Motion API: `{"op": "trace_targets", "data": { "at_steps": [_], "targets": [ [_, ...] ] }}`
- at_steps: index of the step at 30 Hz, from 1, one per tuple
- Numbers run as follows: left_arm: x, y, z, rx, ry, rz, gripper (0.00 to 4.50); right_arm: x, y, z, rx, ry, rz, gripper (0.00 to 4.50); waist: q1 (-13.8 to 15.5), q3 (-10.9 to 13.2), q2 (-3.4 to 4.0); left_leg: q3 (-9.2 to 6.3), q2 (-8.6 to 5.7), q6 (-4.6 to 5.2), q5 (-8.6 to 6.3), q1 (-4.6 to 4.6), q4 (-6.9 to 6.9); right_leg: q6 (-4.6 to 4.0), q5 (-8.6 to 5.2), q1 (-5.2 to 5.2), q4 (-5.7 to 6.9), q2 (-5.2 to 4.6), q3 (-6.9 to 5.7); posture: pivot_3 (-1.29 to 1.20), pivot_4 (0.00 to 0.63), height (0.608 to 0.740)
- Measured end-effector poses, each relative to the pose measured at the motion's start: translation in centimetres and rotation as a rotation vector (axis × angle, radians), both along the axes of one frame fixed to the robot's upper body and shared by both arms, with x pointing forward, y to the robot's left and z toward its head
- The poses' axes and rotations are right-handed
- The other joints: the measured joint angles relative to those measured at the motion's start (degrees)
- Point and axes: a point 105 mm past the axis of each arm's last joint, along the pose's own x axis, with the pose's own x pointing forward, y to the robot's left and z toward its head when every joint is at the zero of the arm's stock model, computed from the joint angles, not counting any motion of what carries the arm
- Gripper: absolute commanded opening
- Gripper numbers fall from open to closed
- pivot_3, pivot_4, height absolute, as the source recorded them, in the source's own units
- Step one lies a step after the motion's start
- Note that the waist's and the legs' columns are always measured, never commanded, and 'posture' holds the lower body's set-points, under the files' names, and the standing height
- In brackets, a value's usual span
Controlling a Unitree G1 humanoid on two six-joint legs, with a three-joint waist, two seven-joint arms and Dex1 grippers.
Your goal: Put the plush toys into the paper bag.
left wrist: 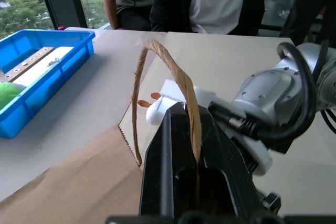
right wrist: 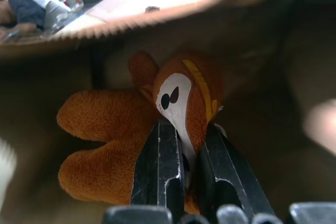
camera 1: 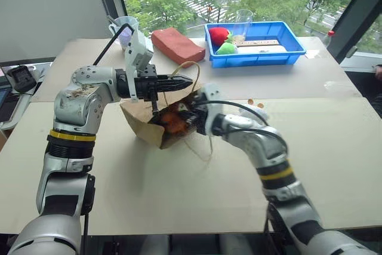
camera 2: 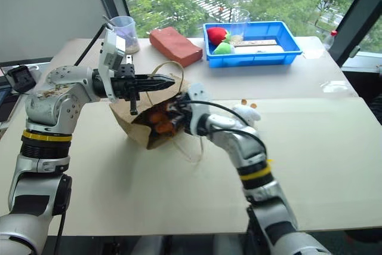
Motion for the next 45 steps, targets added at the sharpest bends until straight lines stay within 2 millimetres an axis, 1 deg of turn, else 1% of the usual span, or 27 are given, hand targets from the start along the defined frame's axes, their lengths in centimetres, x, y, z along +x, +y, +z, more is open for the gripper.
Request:
{"op": "trace_targets", "data": {
  "at_steps": [1, 3, 5, 7, 10, 13, 14, 18, 22, 23, 25, 26, 28, 31, 32, 34, 38, 40, 43, 45],
  "targets": [
    [0.0, 0.0, 0.0, 0.001, 0.001, 0.001, 0.00, 0.2, 0.6, -0.2, -0.002, -0.003, -0.001, 0.01, 0.01, 0.00, 0.00, -0.02, 0.00, 0.00, 0.00, 0.00, -0.01, 0.00, 0.00, 0.00, 0.00, 0.00, -0.01, 0.00, 0.150, 0.740],
    [0.0, 0.1, 0.0, 0.002, 0.005, 0.005, 0.00, 0.7, 1.4, -0.7, -0.011, 0.000, -0.006, 0.96, -0.01, 0.00, 0.01, -0.02, -0.01, -0.04, 0.02, -0.01, -0.02, 0.00, 0.00, -0.01, -0.01, 0.00, -0.01, 0.00, 0.150, 0.740],
    [0.0, 0.2, 0.0, 0.004, 0.006, 0.007, 0.00, 0.8, 1.8, -1.3, -0.014, 0.007, -0.009, 1.58, -0.01, 0.00, 0.01, -0.02, -0.01, -0.05, 0.03, -0.01, -0.02, 0.00, 0.00, -0.02, -0.01, -0.01, -0.01, 0.00, 0.150, 0.740],
    [0.0, 0.2, 0.0, 0.006, 0.007, 0.009, 0.00, 0.8, 2.0, -1.5, -0.023, 0.003, -0.002, 2.30, -0.07, 0.00, 0.01, -0.02, -0.01, -0.05, 0.03, -0.01, -0.03, 0.00, 0.00, -0.04, 0.00, 0.00, -0.01, 0.00, 0.150, 0.740],
    [0.0, 0.4, 0.1, 0.012, 0.003, 0.014, 0.00, 0.7, 1.9, -1.6, -0.031, -0.011, 0.011, 3.35, -0.19, 0.00, 0.02, -0.02, 0.00, -0.04, 0.03, -0.01, -0.03, 0.00, 0.00, -0.04, 0.01, 0.00, -0.01, 0.00, 0.150, 0.740],
    [0.0, 0.7, 0.2, 0.018, 0.001, 0.021, 0.00, 0.0, 0.9, -2.0, -0.046, -0.034, 0.031, 4.40, -0.11, -0.01, 0.02, -0.03, -0.01, -0.04, 0.02, -0.01, -0.04, 0.00, 0.00, -0.04, 0.02, 0.00, -0.01, 0.00, 0.150, 0.740],
    [0.0, 0.8, 0.2, 0.021, -0.001, 0.025, 0.00, -0.3, 0.6, -2.0, -0.048, -0.042, 0.040, 4.48, -0.11, -0.01, 0.02, -0.03, -0.01, -0.04, 0.02, -0.01, -0.03, 0.00, 0.00, -0.04, 0.02, -0.01, -0.01, 0.00, 0.150, 0.740],
    [0.0, 1.0, 0.3, 0.026, -0.004, 0.032, 0.00, -1.2, -0.9, -1.4, -0.068, -0.088, 0.045, 4.48, -0.08, -0.01, 0.02, -0.03, -0.01, -0.04, 0.02, -0.01, -0.03, 0.00, 0.00, -0.04, 0.02, 0.00, -0.01, 0.00, 0.150, 0.740],
    [0.0, 1.1, 0.3, 0.029, -0.005, 0.031, 0.00, -2.0, -3.2, -0.3, -0.064, -0.140, 0.004, 4.48, -0.05, 0.00, 0.02, -0.03, -0.01, -0.03, 0.02, -0.02, -0.03, 0.00, 0.00, -0.04, 0.01, 0.00, 0.00, 0.00, 0.150, 0.740],
    [0.0, 1.1, 0.3, 0.032, -0.006, 0.030, 0.00, -2.4, -4.3, 0.1, -0.064, -0.156, -0.004, 4.48, 0.24, 0.00, 0.02, -0.03, -0.01, -0.03, 0.02, -0.04, -0.02, 0.01, 0.00, -0.03, -0.01, -0.01, -0.01, 0.00, 0.150, 0.740],
    [-0.1, 1.4, 0.3, 0.038, -0.007, 0.033, 0.00, -3.3, -7.5, 0.1, -0.114, -0.175, -0.033, 4.48, 0.86, 0.00, 0.02, -0.03, -0.03, -0.01, 0.01, -0.07, -0.01, 0.01, 0.00, 0.02, -0.07, -0.04, -0.02, 0.00, 0.150, 0.740],
    [-0.1, 1.6, 0.3, 0.043, -0.007, 0.038, 0.00, -3.7, -10.0, -0.3, -0.175, -0.177, -0.063, 4.48, 1.23, 0.00, 0.02, -0.02, -0.03, 0.01, -0.01, -0.08, -0.01, 0.01, 0.00, 0.04, -0.12, -0.04, -0.02, 0.00, 0.150, 0.740],
    [-0.1, 2.1, 0.3, 0.046, -0.009, 0.053, 0.00, -4.0, -14.0, -1.0, -0.267, -0.156, -0.128, 4.48, 1.46, 0.00, 0.00, 0.00, -0.03, 0.02, -0.01, -0.08, -0.01, 0.01, -0.01, 0.06, -0.19, -0.04, -0.02, 0.00, 0.150, 0.740],
    [-0.1, 2.1, 0.4, 0.041, -0.010, 0.052, 0.00, -3.5, -17.6, -0.9, -0.329, -0.141, -0.214, 4.48, 1.17, 0.01, -0.02, 0.10, -0.02, 0.02, -0.01, 0.00, 0.02, 0.01, -0.01, 0.06, -0.33, -0.03, 0.04, 0.00, 0.150, 0.740],
    [-0.1, 2.0, 0.4, 0.041, -0.011, 0.048, 0.00, -3.0, -19.1, -0.9, -0.344, -0.129, -0.260, 4.48, 1.08, 0.02, -0.03, 0.12, -0.02, 0.02, -0.01, 0.03, 0.03, 0.01, -0.01, 0.06, -0.32, -0.03, 0.05, 0.00, 0.150, 0.740],
    [-0.1, 2.0, 0.4, 0.041, -0.012, 0.047, 0.00, -1.8, -21.0, -1.0, -0.342, -0.114, -0.325, 4.48, 0.92, 0.02, -0.03, 0.12, -0.01, 0.03, -0.01, 0.05, 0.03, 0.01, -0.01, 0.06, -0.27, -0.02, 0.06, 0.00, 0.150, 0.740],
    [-0.2, 1.9, 0.4, 0.039, -0.017, 0.039, 0.00, 0.0, -22.0, -1.0, -0.322, -0.121, -0.358, 4.48, 0.79, 0.02, -0.03, 0.11, -0.02, 0.03, 0.00, 0.04, 0.03, 0.00, -0.01, 0.06, -0.27, -0.03, 0.07, 0.00, 0.150, 0.740],
    [-0.2, 1.8, 0.4, 0.038, -0.019, 0.036, 0.00, 0.9, -22.2, -1.8, -0.321, -0.106, -0.355, 4.48, 0.74, 0.02, -0.03, 0.11, -0.01, 0.03, 0.00, 0.01, 0.03, 0.00, -0.01, 0.06, -0.24, -0.03, 0.06, 0.00, 0.150, 0.740],
    [-0.2, 1.8, 0.3, 0.038, -0.019, 0.033, 0.00, 1.8, -22.0, -3.0, -0.304, -0.064, -0.347, 4.48, 0.77, 0.02, -0.03, 0.11, -0.02, 0.02, 0.00, -0.05, 0.02, 0.00, 0.00, 0.06, -0.19, -0.03, 0.06, 0.00, 0.150, 0.740],
    [-0.2, 1.8, 0.3, 0.039, -0.019, 0.033, 0.00, 2.1, -22.1, -3.8, -0.305, -0.037, -0.335, 3.95, 0.88, 0.02, -0.03, 0.11, -0.02, 0.02, 0.00, -0.08, 0.01, 0.00, 0.00, 0.06, -0.23, -0.04, 0.06, 0.00, 0.150, 0.740]
  ]
}}
